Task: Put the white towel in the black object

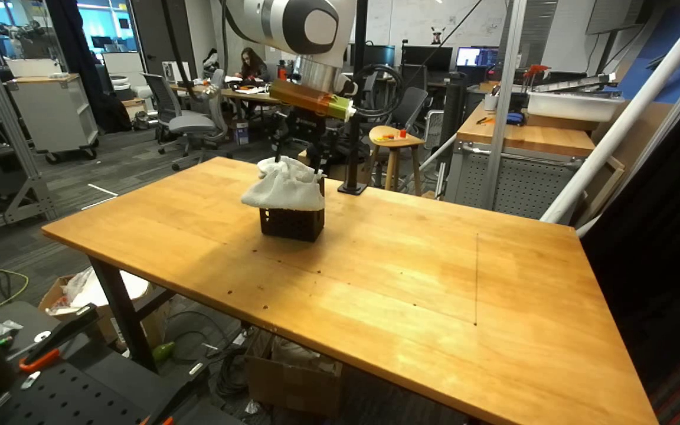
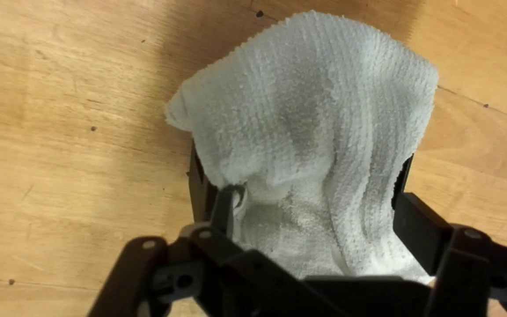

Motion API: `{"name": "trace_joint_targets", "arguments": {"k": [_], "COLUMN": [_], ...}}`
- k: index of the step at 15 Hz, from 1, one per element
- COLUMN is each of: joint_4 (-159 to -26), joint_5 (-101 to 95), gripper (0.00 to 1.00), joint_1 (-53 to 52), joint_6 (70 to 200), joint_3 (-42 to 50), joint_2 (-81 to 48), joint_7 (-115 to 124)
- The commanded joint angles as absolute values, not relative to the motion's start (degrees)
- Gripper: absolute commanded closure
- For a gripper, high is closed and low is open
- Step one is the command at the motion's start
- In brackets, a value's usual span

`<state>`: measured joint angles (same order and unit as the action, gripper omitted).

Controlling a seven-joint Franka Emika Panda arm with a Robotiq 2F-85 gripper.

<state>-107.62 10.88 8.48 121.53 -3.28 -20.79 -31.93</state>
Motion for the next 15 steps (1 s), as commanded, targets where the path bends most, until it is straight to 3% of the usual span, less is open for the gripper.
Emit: {"name": "trace_joint_targets", "arguments": {"k": [1, 9, 11, 15], "joint_4": [-106.7, -104.3, -104.3, -103.8], "joint_5": [7.9, 7.8, 9.1, 11.6], "gripper": [0.32, 0.94, 1.0, 0.98], "joint_1": [7.6, 7.2, 7.3, 7.1], "joint_6": [119.8, 119.8, 120.6, 121.3], "joint_3": [-2.3, -2.9, -3.4, -4.6], "joint_2": [-18.9, -20.2, -20.6, -22.0], "joint_7": [-29.5, -29.5, -29.7, -30.0]}}
